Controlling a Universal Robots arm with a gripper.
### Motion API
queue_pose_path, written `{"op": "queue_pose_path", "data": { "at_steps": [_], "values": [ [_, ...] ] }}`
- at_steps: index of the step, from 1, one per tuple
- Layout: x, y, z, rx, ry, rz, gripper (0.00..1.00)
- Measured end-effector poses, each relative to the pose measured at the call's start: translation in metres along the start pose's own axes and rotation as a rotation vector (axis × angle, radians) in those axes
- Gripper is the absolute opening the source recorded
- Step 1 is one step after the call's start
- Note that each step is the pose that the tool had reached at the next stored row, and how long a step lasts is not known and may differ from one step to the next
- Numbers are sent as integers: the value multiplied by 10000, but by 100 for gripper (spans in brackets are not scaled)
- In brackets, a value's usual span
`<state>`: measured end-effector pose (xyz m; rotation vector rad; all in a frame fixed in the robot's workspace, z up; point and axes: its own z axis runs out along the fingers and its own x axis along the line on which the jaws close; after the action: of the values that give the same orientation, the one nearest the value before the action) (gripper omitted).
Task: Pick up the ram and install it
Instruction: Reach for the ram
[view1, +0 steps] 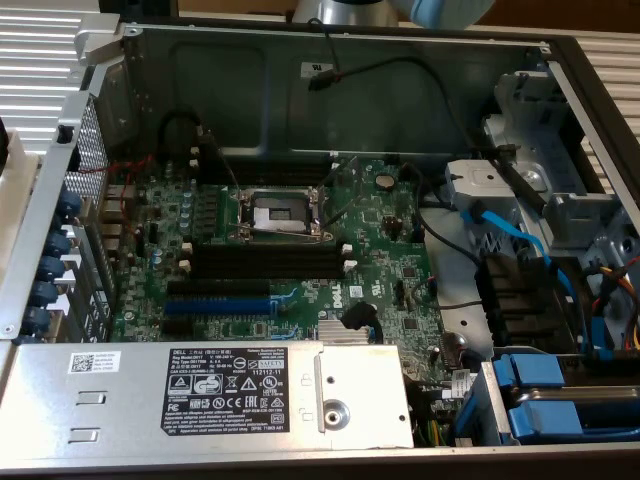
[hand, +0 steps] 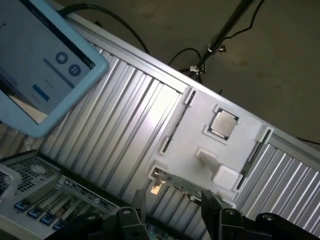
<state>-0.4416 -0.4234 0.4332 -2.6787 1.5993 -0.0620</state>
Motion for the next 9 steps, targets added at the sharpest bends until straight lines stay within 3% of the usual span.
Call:
{"op": "queue_pose_path", "data": {
  "at_steps": [4, 9],
  "values": [
    [50, 105, 20, 2, 0, 4, 56],
    [55, 112, 103, -19, 34, 966, 56]
  ]
}}
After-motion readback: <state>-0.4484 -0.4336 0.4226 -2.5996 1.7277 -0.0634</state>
